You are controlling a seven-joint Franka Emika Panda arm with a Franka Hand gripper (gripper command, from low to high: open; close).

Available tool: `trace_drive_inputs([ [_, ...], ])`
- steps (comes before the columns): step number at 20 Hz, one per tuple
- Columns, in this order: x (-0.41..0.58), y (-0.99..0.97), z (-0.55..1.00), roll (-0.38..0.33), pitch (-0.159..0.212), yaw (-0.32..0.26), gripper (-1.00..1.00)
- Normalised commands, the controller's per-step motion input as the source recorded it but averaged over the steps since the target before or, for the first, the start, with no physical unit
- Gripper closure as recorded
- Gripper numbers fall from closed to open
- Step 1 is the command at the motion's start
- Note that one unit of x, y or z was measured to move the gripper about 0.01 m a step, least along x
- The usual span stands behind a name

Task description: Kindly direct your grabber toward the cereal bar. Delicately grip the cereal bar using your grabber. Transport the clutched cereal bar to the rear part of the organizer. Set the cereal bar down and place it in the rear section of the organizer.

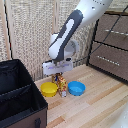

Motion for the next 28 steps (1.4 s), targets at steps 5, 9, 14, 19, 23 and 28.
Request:
trace_drive_inputs([
  [5, 0.260, 0.00, 0.98, -0.059, 0.014, 0.000, 1.00],
  [9, 0.416, 0.00, 0.99, -0.087, 0.030, -0.011, 1.00],
  [14, 0.374, 0.14, 0.98, -0.069, 0.058, -0.092, 1.00],
  [19, 0.186, 0.36, 0.82, -0.003, 0.036, -0.150, 1.00],
  [23, 0.118, 0.50, 0.61, 0.001, 0.007, -0.149, 1.00],
  [28, -0.002, 0.37, 0.47, 0.029, -0.008, -0.222, 1.00],
])
